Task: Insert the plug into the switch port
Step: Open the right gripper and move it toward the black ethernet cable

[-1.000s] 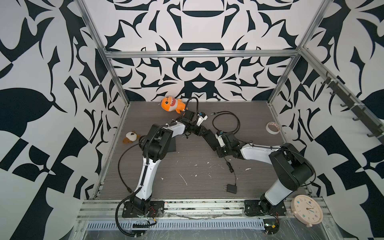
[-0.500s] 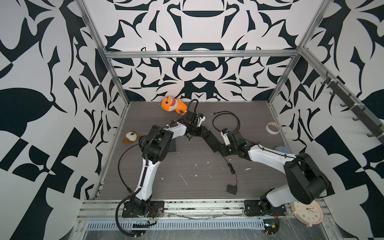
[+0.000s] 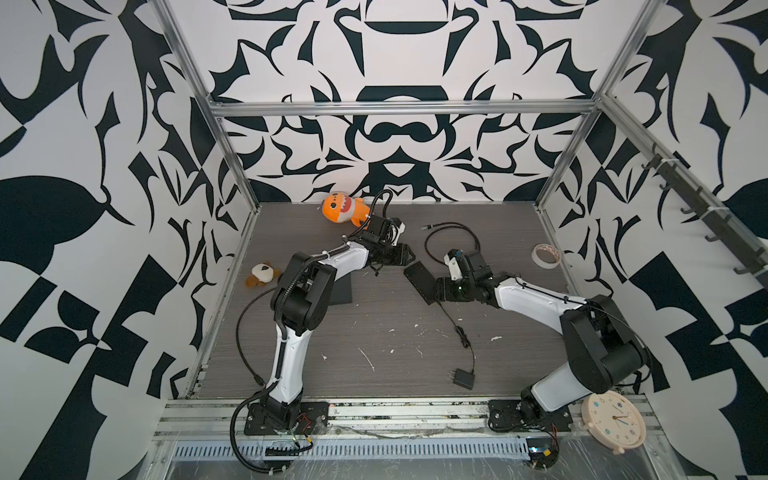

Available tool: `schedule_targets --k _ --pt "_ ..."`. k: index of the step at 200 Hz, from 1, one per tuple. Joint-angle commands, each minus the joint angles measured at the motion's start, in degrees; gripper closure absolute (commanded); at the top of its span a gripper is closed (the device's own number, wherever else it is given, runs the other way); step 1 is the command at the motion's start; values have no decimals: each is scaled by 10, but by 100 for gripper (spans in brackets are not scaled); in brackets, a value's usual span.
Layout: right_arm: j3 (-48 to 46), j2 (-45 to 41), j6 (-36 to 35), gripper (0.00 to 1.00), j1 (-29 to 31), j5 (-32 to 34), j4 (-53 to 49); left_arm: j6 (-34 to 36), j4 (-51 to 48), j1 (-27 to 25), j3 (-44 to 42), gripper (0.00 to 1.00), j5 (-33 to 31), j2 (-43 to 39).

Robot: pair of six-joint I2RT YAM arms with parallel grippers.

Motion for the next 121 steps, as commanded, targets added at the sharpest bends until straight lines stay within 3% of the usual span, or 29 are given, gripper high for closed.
schedule_targets --k 1,29,55,77,121 --pt "6 -18 56 39 -4 -31 28 11 -29 1 28 49 -1 26" --pt "27 -29 71 39 -5 -76 -46 15 -35 1 36 49 -8 31" --pt "-14 -57 141 40 9 -152 -76 21 -37 1 41 49 -13 35" --pt "-31 -62 165 41 36 -146 -141 21 -34 1 40 49 -17 32" --pt "-54 -75 177 39 35 -57 -238 16 -20 1 23 49 -22 13"
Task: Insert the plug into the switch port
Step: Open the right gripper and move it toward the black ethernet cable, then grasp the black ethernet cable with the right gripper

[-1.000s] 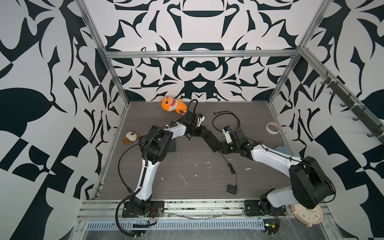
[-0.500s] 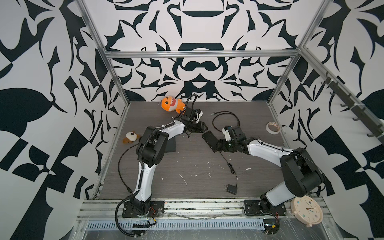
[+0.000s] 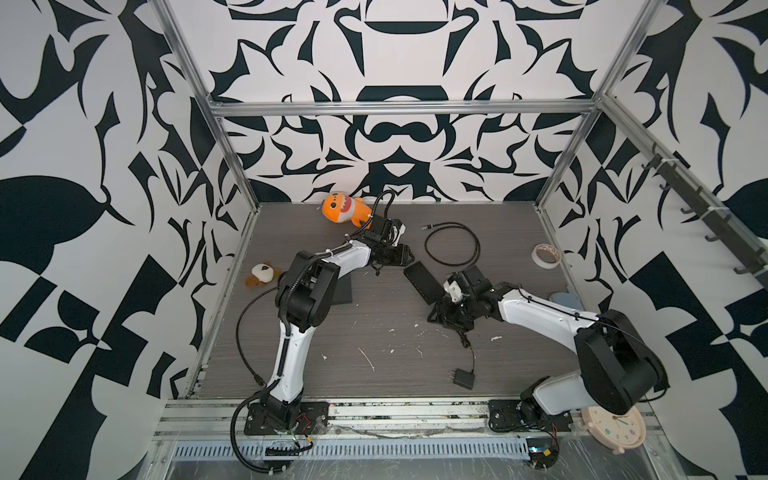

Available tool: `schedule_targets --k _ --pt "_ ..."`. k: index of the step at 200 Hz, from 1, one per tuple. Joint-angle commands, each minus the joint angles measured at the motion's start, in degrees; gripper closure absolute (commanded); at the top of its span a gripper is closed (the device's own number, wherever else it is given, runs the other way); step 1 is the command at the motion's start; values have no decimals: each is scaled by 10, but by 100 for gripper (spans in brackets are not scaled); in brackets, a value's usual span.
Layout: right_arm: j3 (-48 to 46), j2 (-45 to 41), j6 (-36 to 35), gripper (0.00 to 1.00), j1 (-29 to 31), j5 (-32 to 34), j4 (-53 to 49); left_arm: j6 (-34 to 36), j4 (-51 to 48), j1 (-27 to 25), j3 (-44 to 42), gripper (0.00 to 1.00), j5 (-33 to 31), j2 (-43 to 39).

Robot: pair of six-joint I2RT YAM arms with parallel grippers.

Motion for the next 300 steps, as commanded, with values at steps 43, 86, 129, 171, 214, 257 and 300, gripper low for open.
schedule_targets --k 43,86,129,171,214,257,300 --pt "13 21 -7 36 -26 162 -106 4 6 3 -15 49 -6 -23" --pt "83 64 -76 34 -49 310 -95 0 9 2 -15 49 1 -22" --pt "146 122 -150 33 -84 430 -24 -8 10 2 -8 49 9 -11" --pt "169 120 -155 35 -94 275 -7 -9 6 2 -1 49 12 -1" --pt "183 130 -131 38 -101 248 38 3 -23 1 44 49 14 27" --pt "252 211 -66 37 -126 274 55 0 -14 1 28 49 9 17" --pt "330 289 -55 37 -147 286 24 0 -9 1 17 49 9 12"
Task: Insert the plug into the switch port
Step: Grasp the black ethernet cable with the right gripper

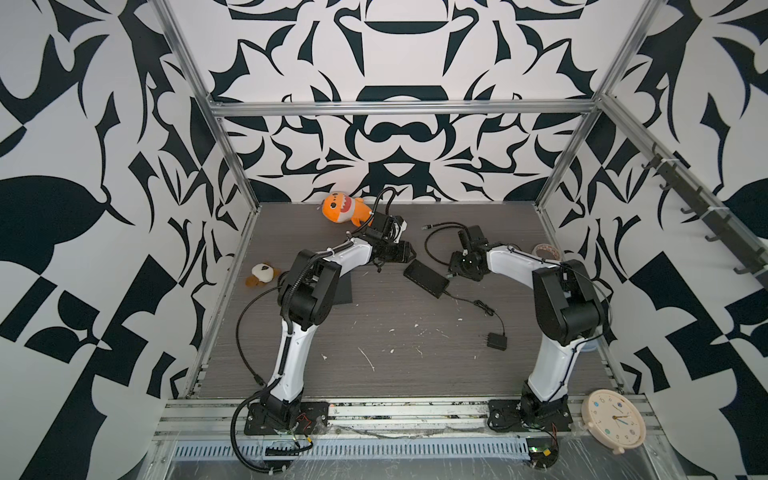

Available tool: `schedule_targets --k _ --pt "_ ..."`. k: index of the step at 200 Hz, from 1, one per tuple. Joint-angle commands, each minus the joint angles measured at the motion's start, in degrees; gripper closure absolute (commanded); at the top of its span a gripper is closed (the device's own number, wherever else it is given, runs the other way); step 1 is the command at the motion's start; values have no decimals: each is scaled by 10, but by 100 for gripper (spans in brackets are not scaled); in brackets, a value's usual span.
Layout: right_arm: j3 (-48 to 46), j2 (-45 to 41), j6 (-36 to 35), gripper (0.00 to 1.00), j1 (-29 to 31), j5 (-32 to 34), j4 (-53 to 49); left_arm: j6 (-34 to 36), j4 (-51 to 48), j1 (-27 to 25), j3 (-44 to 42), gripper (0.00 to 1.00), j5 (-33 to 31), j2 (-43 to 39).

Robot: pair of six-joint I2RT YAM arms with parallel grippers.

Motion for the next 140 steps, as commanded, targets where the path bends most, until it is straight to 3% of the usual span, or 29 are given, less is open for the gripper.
schedule_targets --k 1,34,92,140 --pt "42 16 23 38 -12 13 -16 0 -5 1 -13 49 5 -3" --pt "55 46 24 47 -20 6 -37 10 -10 1 -18 49 1 -14" --pt "28 68 -23 87 -58 -71 -27 26 -17 1 -31 49 0 -44" --pt "34 40 -80 91 -68 -70 -52 30 -18 1 -35 49 -6 -57"
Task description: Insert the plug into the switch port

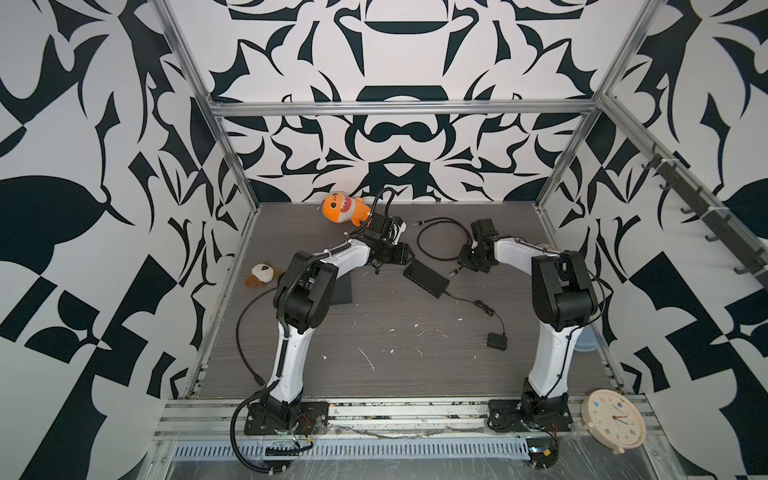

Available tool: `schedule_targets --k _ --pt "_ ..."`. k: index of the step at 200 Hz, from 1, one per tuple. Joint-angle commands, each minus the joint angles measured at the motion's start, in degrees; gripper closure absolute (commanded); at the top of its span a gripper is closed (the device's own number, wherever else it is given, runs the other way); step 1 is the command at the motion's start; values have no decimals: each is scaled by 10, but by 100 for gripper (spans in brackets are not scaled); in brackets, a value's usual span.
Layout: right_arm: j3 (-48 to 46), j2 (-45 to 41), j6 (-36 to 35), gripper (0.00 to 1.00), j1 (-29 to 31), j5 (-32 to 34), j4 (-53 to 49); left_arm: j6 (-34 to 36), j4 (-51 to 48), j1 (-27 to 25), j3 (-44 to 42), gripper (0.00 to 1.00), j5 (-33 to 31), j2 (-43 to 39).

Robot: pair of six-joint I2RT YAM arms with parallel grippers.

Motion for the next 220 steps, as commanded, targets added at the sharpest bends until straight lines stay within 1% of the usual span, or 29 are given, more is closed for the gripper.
schedule_targets --k 1,25,44,61,74,126,144,171,179,190,203,210,215,220 --pt "-9 -9 -45 92 -2 -2 -52 9 -17 1 -7 49 -3 -25" --pt "0 -31 -67 95 -3 25 -75 7 -19 1 -5 49 -4 -28" --pt "26 -26 -96 96 -2 39 -113 7 -20 1 -3 49 -5 -32" --pt "29 -38 -109 98 -3 61 -115 8 -22 1 0 49 -9 -35" --pt "24 -59 -119 98 -2 59 -102 9 -29 2 7 49 -12 -38" --pt "77 -133 -166 99 29 43 -93 11 -43 6 15 49 -43 -76" --pt "83 -158 -171 99 54 16 -97 12 -45 9 8 48 -61 -96" --pt "65 -194 -147 99 106 -75 -82 -1 -43 27 -17 47 -91 -137" --pt "52 -201 -139 99 129 -88 -65 -7 -40 31 -27 47 -92 -150" --pt "47 -202 -137 95 156 -74 -70 -9 -35 34 -44 47 -95 -170" --pt "37 -197 -121 90 158 -46 -79 -12 -29 34 -65 46 -94 -187" --pt "26 -195 -121 82 151 -30 -74 -12 -27 34 -74 46 -91 -191" --pt "19 -191 -115 70 139 -12 -74 -12 -27 34 -80 46 -90 -192" --pt "17 -185 -106 63 128 9 -80 -13 -26 34 -84 46 -89 -192"
